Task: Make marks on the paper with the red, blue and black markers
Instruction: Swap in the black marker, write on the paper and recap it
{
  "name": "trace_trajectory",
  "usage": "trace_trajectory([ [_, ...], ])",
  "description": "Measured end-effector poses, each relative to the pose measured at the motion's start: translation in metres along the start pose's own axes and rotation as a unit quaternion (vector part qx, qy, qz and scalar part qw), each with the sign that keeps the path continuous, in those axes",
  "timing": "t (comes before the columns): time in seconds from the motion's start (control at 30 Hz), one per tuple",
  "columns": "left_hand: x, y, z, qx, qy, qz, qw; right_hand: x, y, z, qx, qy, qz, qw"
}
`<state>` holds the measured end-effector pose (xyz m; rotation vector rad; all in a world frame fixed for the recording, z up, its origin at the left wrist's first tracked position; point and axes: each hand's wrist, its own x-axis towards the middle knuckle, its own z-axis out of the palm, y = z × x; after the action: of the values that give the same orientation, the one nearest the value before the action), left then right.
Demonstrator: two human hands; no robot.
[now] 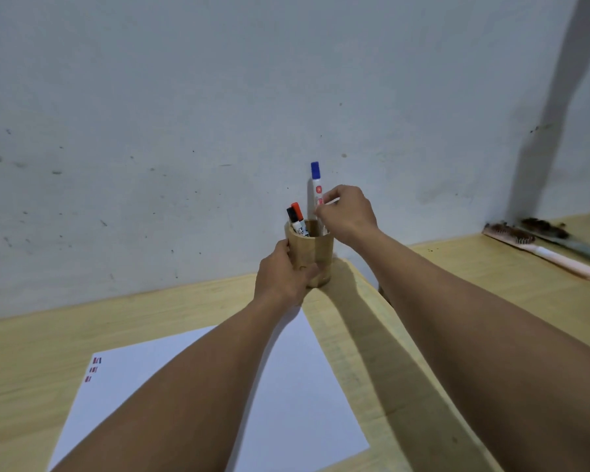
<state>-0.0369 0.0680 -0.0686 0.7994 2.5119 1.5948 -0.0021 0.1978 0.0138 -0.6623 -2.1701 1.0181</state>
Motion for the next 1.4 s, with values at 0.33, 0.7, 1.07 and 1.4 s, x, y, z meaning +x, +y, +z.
trace_trajectory([
  [0.33, 0.0, -0.002, 0.0, 0.003, -0.002, -0.006, 1.0, -0.006, 0.007, 0.011, -0.119, -0.032, -0.003, 0.992],
  [0.7, 0.002, -0.005, 0.001, 0.016, 0.003, -0.013, 1.0, -0.012, -0.007, 0.026, -0.17, -0.07, -0.022, 0.983],
  [1.07, -0.002, -0.001, -0.011, 0.065, 0.021, -0.009, 0.998, -0.019, -0.034, 0.005, -0.19, -0.002, -0.141, 0.971],
  [1.4, -0.034, 0.046, -0.108, -0.008, 0.174, 0.007, 0.985, -0.063, -0.096, -0.024, -0.174, -0.045, -0.224, 0.958],
])
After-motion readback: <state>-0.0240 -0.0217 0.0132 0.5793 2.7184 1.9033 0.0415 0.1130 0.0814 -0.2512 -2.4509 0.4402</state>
